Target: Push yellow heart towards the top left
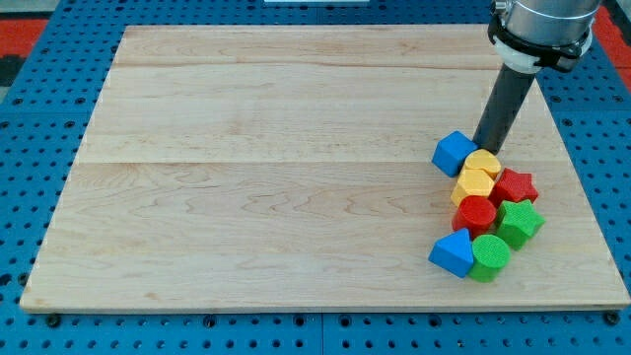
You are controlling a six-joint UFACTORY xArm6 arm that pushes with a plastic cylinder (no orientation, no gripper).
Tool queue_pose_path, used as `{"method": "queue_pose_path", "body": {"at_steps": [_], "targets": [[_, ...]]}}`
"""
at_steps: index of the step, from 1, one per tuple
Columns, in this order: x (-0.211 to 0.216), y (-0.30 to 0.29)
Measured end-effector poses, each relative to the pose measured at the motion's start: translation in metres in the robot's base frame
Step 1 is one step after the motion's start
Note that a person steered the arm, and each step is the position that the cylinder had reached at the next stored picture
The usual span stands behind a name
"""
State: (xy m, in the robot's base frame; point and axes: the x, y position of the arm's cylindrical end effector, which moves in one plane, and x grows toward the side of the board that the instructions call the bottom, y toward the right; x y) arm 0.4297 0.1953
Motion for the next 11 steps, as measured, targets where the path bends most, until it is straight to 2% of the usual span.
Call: {"method": "queue_pose_path", "body": {"at_steps": [4, 5, 6, 7, 8, 10, 11], "targets": [[0.005, 0.000], [-0.017, 0.003], [-0.016, 0.065], [0.052, 0.119], [0.079, 0.087], [0.010, -0.134], [0.007, -0.069]]}}
